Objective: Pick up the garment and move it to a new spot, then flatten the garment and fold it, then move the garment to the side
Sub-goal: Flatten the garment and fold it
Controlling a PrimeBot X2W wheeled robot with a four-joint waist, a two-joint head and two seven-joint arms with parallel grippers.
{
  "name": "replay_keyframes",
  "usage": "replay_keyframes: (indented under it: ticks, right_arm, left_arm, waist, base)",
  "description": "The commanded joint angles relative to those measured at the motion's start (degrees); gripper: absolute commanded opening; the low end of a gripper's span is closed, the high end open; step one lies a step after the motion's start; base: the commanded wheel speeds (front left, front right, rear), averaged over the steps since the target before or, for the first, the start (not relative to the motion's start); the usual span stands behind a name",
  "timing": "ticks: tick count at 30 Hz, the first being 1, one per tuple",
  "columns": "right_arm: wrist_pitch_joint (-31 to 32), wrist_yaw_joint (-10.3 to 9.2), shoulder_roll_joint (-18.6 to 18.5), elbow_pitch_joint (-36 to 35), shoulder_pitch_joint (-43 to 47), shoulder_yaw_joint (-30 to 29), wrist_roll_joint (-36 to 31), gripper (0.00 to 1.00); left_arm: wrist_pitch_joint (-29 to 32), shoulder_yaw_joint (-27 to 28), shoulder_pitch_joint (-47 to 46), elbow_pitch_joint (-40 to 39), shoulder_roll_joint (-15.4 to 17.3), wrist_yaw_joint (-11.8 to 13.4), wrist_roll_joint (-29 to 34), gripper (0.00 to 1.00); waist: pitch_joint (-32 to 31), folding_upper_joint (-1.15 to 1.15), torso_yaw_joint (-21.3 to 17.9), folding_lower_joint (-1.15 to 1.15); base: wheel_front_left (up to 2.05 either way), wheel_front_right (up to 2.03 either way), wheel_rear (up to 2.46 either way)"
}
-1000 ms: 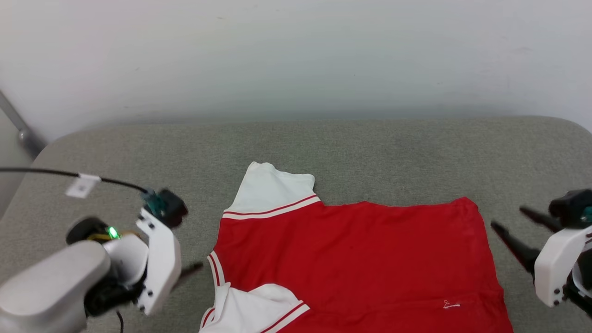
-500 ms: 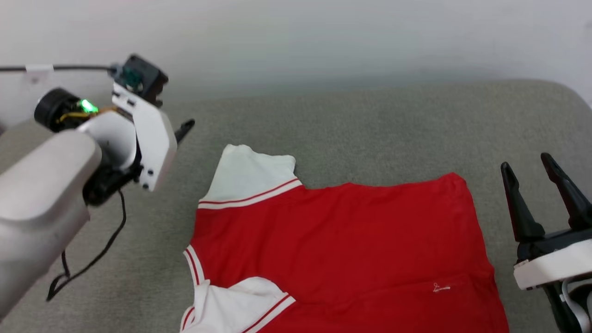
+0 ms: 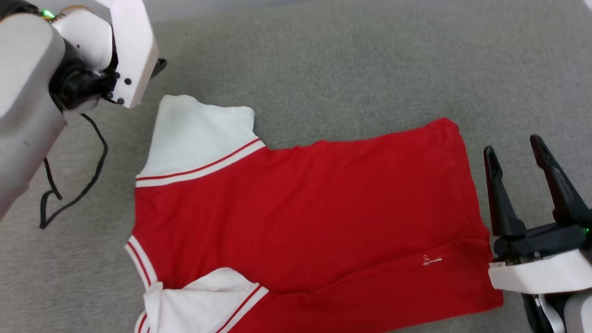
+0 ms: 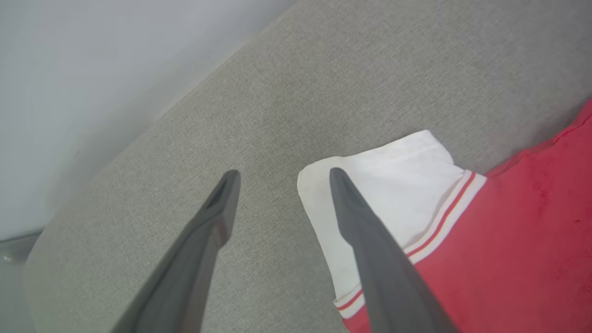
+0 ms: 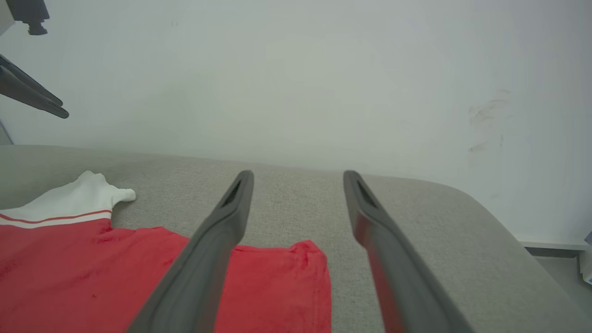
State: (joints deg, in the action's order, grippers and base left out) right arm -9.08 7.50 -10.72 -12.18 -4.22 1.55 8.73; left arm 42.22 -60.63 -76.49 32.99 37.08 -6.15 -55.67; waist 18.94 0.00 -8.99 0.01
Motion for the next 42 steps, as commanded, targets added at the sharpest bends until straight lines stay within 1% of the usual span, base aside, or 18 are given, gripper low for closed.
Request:
replay_keyframes:
  ticks: [1,3,6,11,15,16,17,18,23,24,28,31,33,35,37,40,42]
  right_arm:
    - [-0.5,-0.03,0.4,-0.2,-1.9,0.4,-0.5,1.0]
    - [-1.1,-0.03,1.1,0.0,-2.6,0.9,-0.8,1.0]
    - [-1.5,-0.03,1.2,0.3,-4.0,1.8,-1.3,1.0]
    - [-2.6,-0.03,1.7,1.6,-5.5,2.4,-1.9,1.0]
    - [-2.9,-0.03,1.9,2.8,-5.8,2.9,-2.4,1.0]
    - [-3.0,-0.03,1.9,3.0,-5.9,3.0,-2.4,1.0]
    - [-3.1,-0.03,1.9,3.2,-6.1,3.0,-2.4,1.0]
    - [-3.1,-0.03,2.0,3.4,-6.2,3.0,-2.4,1.0]
    - [-2.8,-0.03,1.5,4.0,-7.2,2.4,-2.1,1.0]
    - [-2.8,-0.03,1.0,4.0,-7.8,2.3,-1.9,1.0]
    - [-1.4,-0.03,-2.9,3.6,-11.2,1.4,-1.9,1.0]
    - [1.6,-0.03,-6.7,2.7,-14.8,1.4,-1.8,1.0]
    - [5.5,-0.03,-9.4,2.6,-17.1,2.5,-0.9,1.0]
    - [11.3,-0.03,-13.2,3.2,-19.3,4.6,0.7,1.0]
    - [19.3,-0.03,-17.2,4.3,-21.4,8.2,4.6,1.0]
    - [30.2,-0.03,-24.3,5.8,-25.4,13.1,10.8,1.0]
    - [36.8,-0.03,-28.0,7.1,-27.9,17.0,15.6,1.0]
  left_arm:
    - [3.7,-1.4,-2.2,0.2,0.2,-0.5,0.4,1.0]
    - [7.7,-2.7,-3.5,0.6,0.3,-0.8,-0.3,1.0]
    - [14.0,-5.3,-5.2,-0.1,1.4,-1.1,-0.1,1.0]
    - [17.3,-7.5,-4.1,-0.7,2.7,-1.2,-1.5,1.0]
    - [17.8,-9.2,-1.6,-0.7,3.0,-1.2,-2.2,1.0]
    - [17.9,-9.7,-1.1,-0.9,3.2,-1.2,-2.4,0.6]
    - [17.6,-10.0,-0.9,-1.1,3.4,-1.2,-2.5,0.07]
    - [17.6,-10.2,-0.7,-1.1,3.5,-1.2,-2.9,0.0]
    - [15.9,-10.0,-1.0,-1.8,4.0,-1.2,-3.6,0.0]
    - [15.3,-9.9,-1.2,-2.0,3.9,-1.2,-3.9,0.0]
    - [12.4,-9.2,-1.1,-2.4,3.5,-1.2,-5.5,0.0]
    - [9.3,-8.1,-0.6,-2.3,2.5,-1.2,-7.3,0.0]
    - [8.0,-8.9,0.0,-3.1,2.3,-1.2,-7.1,0.0]
    - [6.7,-9.3,0.4,-4.2,2.0,-1.2,-7.6,0.0]
    - [5.4,-9.7,0.5,-5.6,1.8,-1.2,-8.0,0.0]
    - [3.9,-10.6,0.7,-7.7,1.8,-1.2,-7.6,0.0]
    - [2.8,-10.9,0.9,-9.1,2.2,-1.2,-7.4,0.0]
  waist:
    - [5.7,0.0,-2.9,-0.01]
    - [7.3,0.0,-3.4,-0.01]
    - [9.8,0.0,-4.2,-0.01]
    - [11.8,0.0,-5.0,-0.01]
    - [12.5,0.0,-5.2,-0.01]
    - [12.7,0.0,-5.2,-0.01]
    - [12.8,0.0,-5.2,-0.01]
    - [12.8,0.0,-5.1,-0.01]
    - [11.7,0.0,-4.8,-0.01]
    - [11.2,0.0,-4.6,-0.01]
    - [7.9,0.0,-3.5,-0.01]
    - [5.3,0.0,-2.3,-0.01]
    - [3.7,0.0,-1.4,-0.01]
    - [2.5,0.0,-0.4,-0.01]
    - [1.5,0.0,0.5,-0.01]
    - [0.6,0.0,1.9,-0.01]
    - [0.4,0.0,2.7,-0.01]
  base:
    - [0.0,0.0,0.0]
    - [0.0,0.0,0.0]
    - [0.0,0.0,0.0]
    - [0.0,0.0,0.0]
    - [0.0,0.0,0.0]
    - [0.0,0.0,0.0]
    - [0.0,0.0,0.0]
    - [0.0,0.0,0.0]
    - [0.0,0.0,0.0]
    - [0.0,0.0,0.0]
    - [0.0,0.0,0.0]
    - [0.0,0.0,0.0]
    - [0.0,0.0,0.0]
    - [0.0,0.0,0.0]
    - [0.0,0.0,0.0]
    - [0.0,0.0,0.0]
    - [0.0,0.0,0.0]
